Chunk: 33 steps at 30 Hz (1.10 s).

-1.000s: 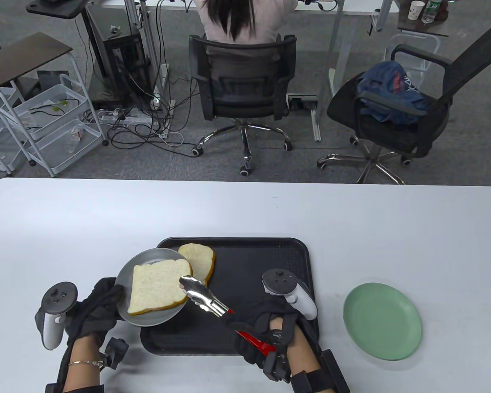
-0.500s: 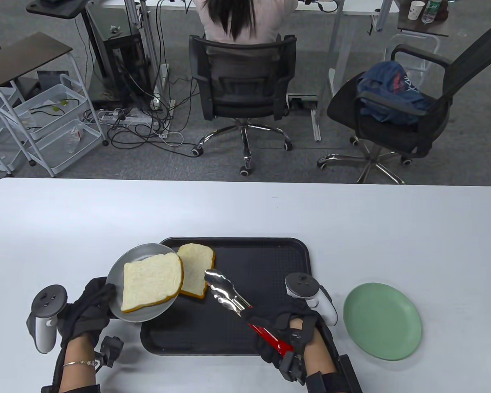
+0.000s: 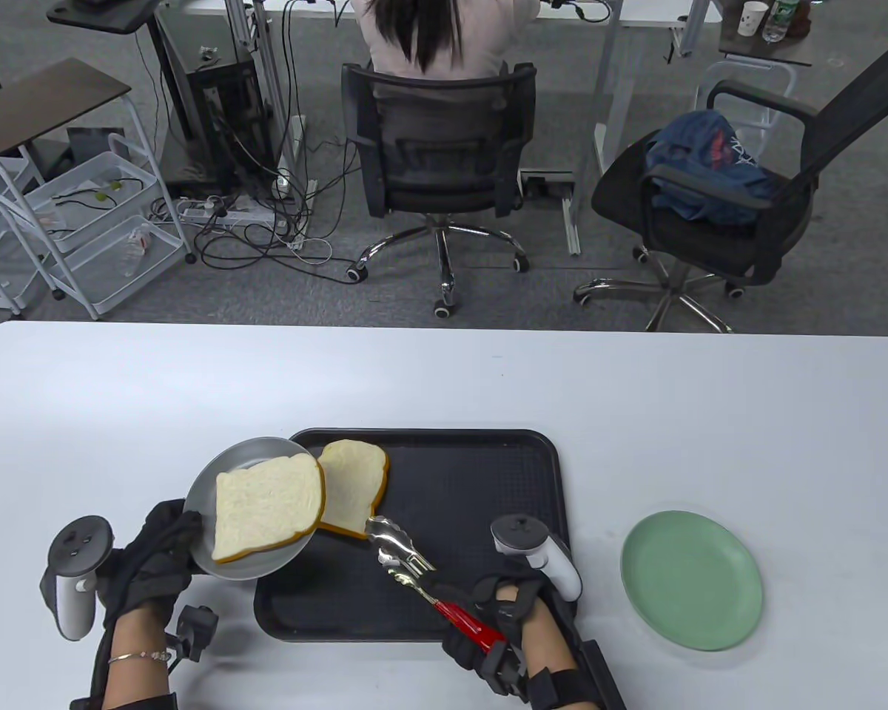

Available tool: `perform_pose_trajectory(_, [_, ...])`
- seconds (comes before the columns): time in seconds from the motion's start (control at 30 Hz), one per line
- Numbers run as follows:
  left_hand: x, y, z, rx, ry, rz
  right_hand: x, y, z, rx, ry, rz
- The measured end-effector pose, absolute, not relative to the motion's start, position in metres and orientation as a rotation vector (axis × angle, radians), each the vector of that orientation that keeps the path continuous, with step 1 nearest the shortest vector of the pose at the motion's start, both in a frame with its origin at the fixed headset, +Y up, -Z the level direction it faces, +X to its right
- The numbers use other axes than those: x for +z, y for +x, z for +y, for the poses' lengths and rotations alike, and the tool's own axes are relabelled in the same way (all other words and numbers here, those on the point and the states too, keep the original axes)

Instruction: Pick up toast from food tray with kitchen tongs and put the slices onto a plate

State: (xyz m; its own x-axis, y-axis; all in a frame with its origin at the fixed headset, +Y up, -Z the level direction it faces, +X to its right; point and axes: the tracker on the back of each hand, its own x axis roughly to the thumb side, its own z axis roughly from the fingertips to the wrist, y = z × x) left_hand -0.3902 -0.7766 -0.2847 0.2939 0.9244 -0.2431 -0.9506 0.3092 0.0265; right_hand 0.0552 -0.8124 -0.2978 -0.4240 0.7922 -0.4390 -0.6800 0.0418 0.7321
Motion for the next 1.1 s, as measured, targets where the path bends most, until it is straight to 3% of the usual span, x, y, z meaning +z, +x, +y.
perform_pose_trajectory(0.67, [-0.284,-0.389,-0.776,1.266,-0.148,0.220,-0.331,0.012,-0.827,1.720,0.015,1.086])
perform_pose_trajectory(0.93, [-0.284,-0.389,-0.777,1.264,-0.145,0.226,-0.325,0.032,-0.818,1.693,0.095,1.047])
perform_pose_trajectory(1.1, [-0.284,-0.388,-0.777,1.250,-0.149,0.229,-0.321,0.070,-0.798,1.703,0.090,0.968])
